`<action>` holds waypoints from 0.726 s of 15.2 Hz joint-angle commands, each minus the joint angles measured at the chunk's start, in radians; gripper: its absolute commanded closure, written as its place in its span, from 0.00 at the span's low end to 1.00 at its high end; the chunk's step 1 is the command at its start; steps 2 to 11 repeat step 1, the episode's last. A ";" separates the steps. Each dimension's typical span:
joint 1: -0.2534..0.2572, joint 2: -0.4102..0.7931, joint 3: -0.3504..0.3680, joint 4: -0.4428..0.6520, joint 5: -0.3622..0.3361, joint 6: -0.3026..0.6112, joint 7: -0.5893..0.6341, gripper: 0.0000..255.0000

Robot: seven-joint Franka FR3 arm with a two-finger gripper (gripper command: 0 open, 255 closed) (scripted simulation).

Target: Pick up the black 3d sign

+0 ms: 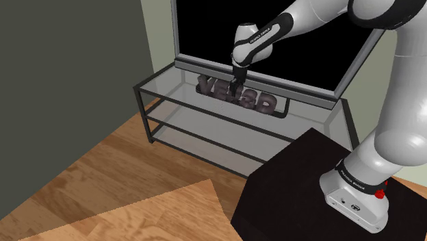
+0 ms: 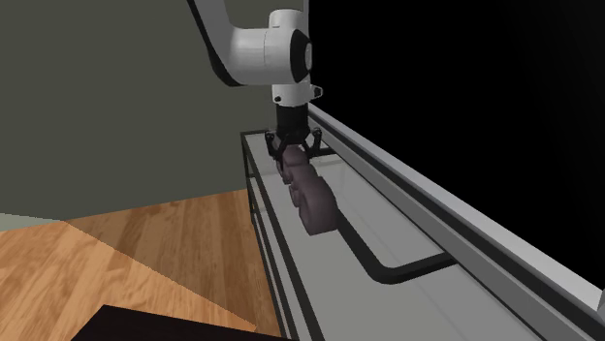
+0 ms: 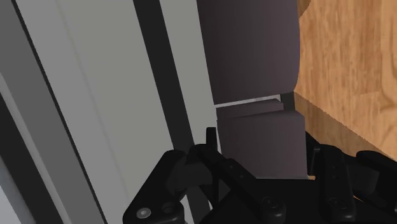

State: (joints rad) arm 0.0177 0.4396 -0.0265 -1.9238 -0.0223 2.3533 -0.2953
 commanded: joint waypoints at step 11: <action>0.000 -0.005 0.000 0.001 0.000 -0.005 0.000 1.00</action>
